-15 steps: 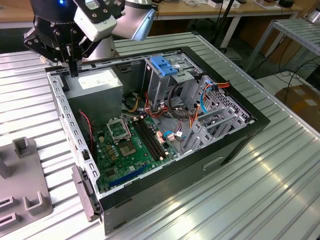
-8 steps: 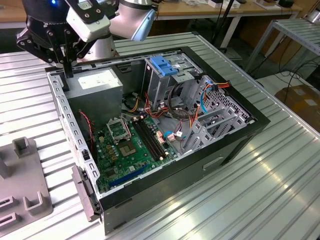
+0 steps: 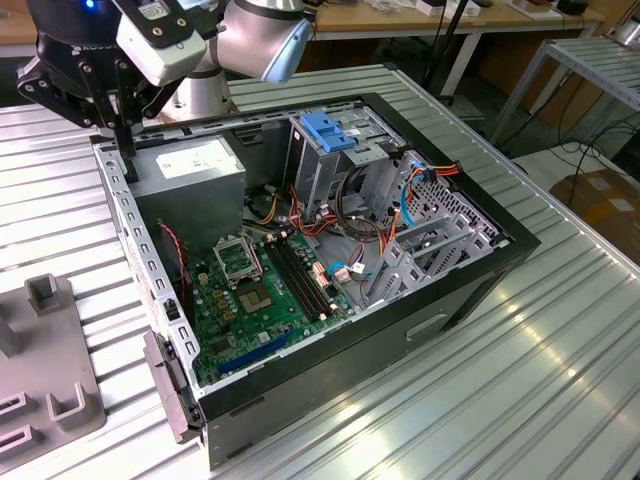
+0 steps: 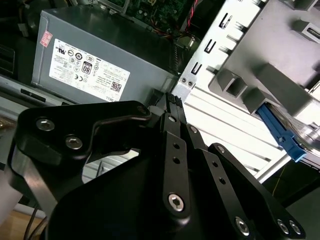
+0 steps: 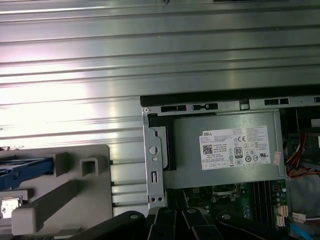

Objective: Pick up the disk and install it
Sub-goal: 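Reach for the disk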

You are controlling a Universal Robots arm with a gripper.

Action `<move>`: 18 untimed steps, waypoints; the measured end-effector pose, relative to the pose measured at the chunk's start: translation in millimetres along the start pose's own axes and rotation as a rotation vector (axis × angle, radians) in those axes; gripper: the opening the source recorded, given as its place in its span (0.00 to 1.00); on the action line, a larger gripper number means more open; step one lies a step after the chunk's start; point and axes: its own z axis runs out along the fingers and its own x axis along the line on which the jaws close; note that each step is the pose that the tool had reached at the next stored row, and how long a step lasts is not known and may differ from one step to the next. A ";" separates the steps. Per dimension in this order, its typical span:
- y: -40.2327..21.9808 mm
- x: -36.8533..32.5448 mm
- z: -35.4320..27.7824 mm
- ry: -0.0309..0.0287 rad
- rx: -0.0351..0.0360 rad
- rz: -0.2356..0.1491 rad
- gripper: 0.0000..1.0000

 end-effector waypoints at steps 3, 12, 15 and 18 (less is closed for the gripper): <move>-0.1 3.8 -0.1 0.0000 0.0000 0.000 0.10; -0.5 15.5 -0.4 0.0000 0.0000 0.000 0.10; -0.6 19.6 -0.5 0.0000 0.0000 0.000 0.10; -0.9 24.7 -0.6 0.0000 0.0000 0.000 0.10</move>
